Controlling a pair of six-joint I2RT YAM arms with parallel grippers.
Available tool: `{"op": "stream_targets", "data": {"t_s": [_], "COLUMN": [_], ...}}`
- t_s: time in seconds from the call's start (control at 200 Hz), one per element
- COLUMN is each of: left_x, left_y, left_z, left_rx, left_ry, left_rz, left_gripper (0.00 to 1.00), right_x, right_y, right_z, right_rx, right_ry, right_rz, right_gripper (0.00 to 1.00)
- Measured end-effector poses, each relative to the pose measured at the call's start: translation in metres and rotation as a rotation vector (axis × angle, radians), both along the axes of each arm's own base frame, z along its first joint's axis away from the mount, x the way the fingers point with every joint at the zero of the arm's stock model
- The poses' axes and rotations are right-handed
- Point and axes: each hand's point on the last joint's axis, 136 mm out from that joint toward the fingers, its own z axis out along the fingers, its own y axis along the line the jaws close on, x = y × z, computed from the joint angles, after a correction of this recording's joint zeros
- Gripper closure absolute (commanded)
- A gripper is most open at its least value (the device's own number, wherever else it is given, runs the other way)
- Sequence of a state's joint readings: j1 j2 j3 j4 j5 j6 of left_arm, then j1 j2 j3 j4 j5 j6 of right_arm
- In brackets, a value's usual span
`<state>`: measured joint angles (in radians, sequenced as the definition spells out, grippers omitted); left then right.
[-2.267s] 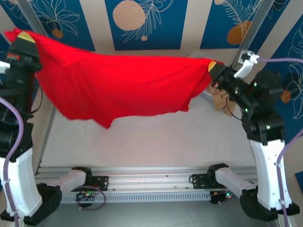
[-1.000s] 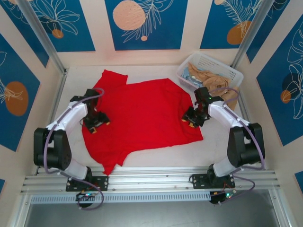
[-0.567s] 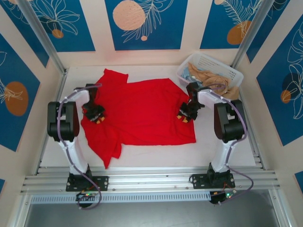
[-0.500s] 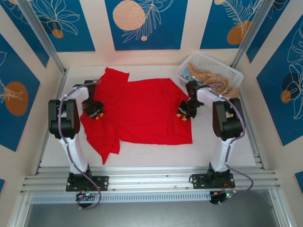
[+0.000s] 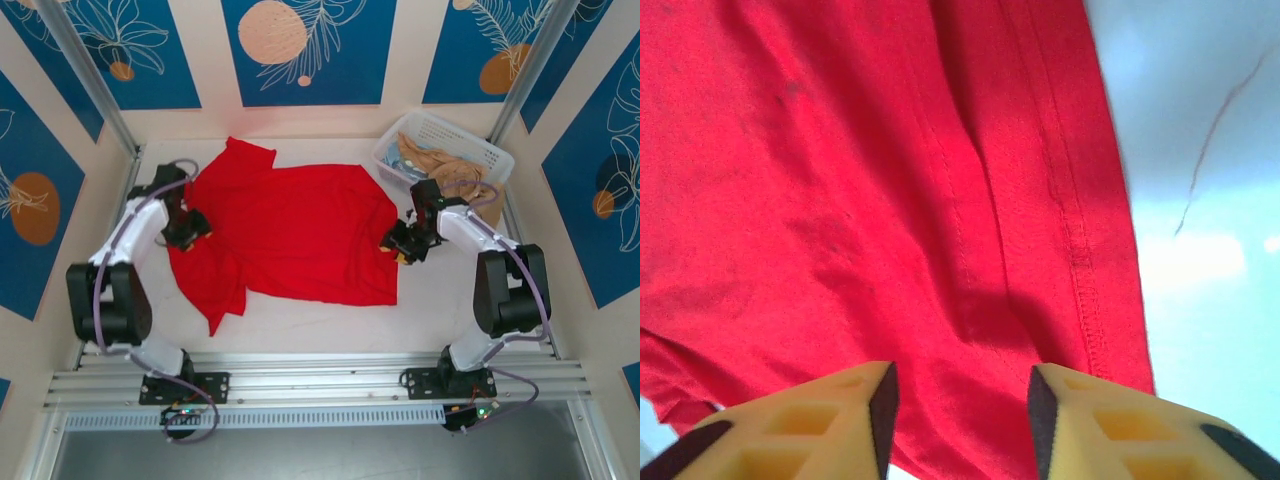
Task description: Fold and stack the t-shirts
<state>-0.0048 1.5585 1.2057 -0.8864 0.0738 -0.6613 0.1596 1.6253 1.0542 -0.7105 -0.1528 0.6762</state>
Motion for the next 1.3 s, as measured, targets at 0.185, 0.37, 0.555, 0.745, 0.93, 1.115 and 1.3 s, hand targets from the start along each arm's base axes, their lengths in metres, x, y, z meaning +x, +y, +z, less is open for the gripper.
{"op": "stream_targets", "data": {"t_s": [0.185, 0.37, 0.555, 0.745, 0.93, 1.115, 1.3], "left_x": [-0.056, -0.061, -0.059, -0.064, -0.066, -0.068, -0.082], "left_y": [-0.017, -0.017, -0.017, -0.013, -0.009, 0.001, 0.016], "left_z": [-0.047, -0.057, -0.06, -0.064, -0.067, -0.07, -0.09], "left_rx": [-0.075, -0.078, -0.073, -0.052, -0.027, 0.028, 0.099], "left_ry": [0.166, 0.198, 0.19, 0.204, 0.21, 0.22, 0.301], "left_rz": [0.011, 0.014, 0.014, 0.016, 0.02, 0.024, 0.053], "left_gripper": [0.61, 0.63, 0.65, 0.66, 0.7, 0.77, 0.85], "right_x": [-0.013, -0.007, -0.006, -0.01, -0.011, -0.009, 0.001], "right_y": [0.01, 0.015, 0.017, 0.02, 0.022, 0.016, 0.006], "right_z": [-0.027, -0.043, -0.043, -0.041, -0.041, -0.029, -0.002], "right_rx": [0.07, 0.088, 0.097, 0.126, 0.141, 0.107, 0.063], "right_ry": [0.064, 0.079, 0.073, 0.072, 0.079, 0.047, -0.017], "right_rz": [0.017, 0.028, 0.034, 0.032, 0.011, -0.003, -0.023], "right_gripper": [0.55, 0.55, 0.54, 0.71, 0.96, 1.0, 1.0]}}
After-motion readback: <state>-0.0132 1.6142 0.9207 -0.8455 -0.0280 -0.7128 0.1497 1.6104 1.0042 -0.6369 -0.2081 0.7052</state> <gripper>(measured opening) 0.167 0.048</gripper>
